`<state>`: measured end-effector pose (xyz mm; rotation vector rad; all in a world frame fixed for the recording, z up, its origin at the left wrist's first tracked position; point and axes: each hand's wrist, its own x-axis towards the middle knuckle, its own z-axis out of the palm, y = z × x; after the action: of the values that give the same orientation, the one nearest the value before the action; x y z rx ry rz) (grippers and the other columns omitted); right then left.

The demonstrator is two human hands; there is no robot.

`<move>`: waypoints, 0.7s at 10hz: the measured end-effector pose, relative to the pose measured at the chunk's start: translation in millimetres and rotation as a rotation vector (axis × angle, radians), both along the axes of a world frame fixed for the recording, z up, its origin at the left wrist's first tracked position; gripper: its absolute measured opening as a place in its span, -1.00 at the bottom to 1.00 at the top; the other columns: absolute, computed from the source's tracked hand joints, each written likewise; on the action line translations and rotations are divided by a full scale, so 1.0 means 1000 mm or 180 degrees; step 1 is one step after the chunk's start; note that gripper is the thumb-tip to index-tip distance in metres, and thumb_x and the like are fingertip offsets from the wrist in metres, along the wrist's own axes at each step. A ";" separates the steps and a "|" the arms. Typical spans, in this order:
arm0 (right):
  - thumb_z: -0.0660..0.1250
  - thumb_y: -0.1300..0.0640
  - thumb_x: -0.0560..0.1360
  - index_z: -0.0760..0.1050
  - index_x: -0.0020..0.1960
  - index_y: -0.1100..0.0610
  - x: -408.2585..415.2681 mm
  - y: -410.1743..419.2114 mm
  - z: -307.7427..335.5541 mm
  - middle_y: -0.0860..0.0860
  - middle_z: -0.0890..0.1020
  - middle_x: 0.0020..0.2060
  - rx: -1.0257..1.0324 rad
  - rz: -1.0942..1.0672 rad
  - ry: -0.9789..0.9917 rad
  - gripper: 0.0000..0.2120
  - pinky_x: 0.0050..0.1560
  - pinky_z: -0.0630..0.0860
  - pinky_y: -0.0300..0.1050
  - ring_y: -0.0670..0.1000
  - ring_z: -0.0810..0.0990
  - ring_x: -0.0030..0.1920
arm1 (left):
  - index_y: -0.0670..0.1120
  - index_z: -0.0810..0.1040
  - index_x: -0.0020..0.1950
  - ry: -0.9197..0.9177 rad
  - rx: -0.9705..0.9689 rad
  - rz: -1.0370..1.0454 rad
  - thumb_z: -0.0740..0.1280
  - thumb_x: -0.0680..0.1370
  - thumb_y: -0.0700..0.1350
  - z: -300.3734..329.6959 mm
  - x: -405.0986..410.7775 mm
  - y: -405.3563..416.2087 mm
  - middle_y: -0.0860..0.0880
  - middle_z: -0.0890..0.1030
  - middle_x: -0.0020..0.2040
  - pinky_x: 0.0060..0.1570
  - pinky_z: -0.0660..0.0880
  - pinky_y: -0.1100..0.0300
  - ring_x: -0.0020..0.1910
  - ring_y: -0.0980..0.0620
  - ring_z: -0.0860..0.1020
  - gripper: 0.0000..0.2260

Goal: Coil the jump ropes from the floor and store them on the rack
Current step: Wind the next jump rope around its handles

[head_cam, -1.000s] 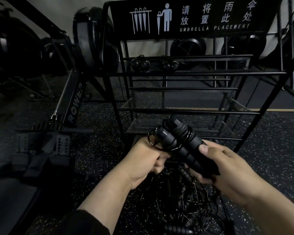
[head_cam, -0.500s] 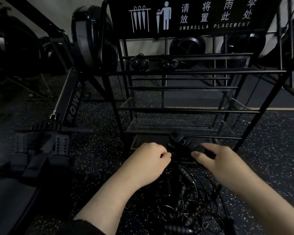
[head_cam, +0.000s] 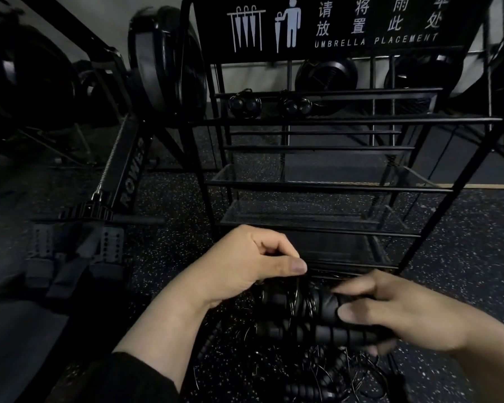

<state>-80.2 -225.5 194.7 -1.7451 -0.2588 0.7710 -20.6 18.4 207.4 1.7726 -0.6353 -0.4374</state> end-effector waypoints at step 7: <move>0.41 -0.06 0.39 0.48 0.23 0.28 0.001 0.023 0.000 0.35 0.54 -0.19 0.2370 -0.1248 0.0544 -0.45 -0.47 0.21 -0.18 0.10 0.43 -0.44 | 0.05 0.54 -0.45 0.0957 -0.0506 0.0907 0.13 0.72 -0.18 -0.041 -0.019 -0.055 0.03 0.49 -0.46 -0.50 0.22 0.27 -0.51 0.11 0.35 -0.46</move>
<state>-79.5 -202.2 194.4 -0.9738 -0.0635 0.4452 -39.3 -36.6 166.3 1.5752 -0.1959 -0.4322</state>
